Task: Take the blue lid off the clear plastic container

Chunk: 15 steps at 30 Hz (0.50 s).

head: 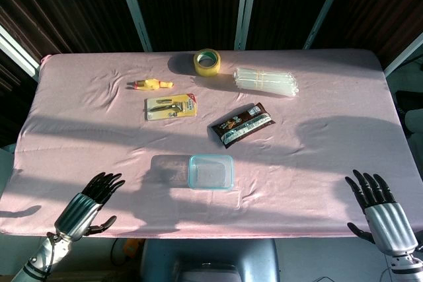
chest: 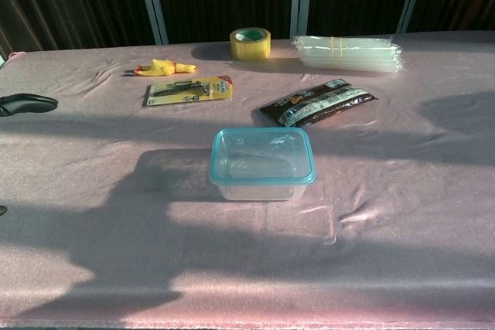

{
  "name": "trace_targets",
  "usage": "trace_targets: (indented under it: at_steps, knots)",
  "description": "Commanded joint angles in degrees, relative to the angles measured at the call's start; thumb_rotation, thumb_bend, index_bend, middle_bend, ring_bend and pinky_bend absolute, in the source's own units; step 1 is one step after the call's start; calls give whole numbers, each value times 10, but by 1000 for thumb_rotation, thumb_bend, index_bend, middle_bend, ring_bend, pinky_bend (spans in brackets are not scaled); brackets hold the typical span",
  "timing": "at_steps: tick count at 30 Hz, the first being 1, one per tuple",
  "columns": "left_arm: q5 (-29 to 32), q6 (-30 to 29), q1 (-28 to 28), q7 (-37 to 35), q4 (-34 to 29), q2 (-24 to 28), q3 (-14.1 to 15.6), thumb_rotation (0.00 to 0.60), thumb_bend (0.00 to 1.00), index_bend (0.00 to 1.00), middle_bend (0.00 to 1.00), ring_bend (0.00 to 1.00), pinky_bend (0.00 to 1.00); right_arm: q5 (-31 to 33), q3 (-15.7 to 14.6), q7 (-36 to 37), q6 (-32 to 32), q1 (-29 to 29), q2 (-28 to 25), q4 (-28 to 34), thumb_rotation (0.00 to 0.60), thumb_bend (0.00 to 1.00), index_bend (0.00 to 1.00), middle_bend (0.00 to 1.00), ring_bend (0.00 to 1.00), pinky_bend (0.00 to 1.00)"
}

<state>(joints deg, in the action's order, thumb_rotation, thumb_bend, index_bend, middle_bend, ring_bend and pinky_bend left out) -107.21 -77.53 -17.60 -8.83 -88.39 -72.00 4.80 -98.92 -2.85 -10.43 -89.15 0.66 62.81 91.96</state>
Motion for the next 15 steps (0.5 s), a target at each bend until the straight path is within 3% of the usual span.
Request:
trace_targets:
  at_steps: [1, 10, 15]
  knots:
    - [-9, 58, -60, -19, -18, -45, -23, 600, 268, 0, 0, 0, 0, 3, 1, -8, 12, -7, 1, 3, 600, 181, 0, 0, 0, 0]
    - [58, 149, -151, -24, 26, -169, -89, 600, 265, 0, 0, 0, 0, 21, 5, -9, 43, -22, -4, 10, 600, 181, 0, 0, 0, 0]
    - [102, 200, -186, -4, 52, -212, -109, 600, 266, 0, 0, 0, 0, 31, 7, 2, 50, -26, -10, 11, 600, 180, 0, 0, 0, 0]
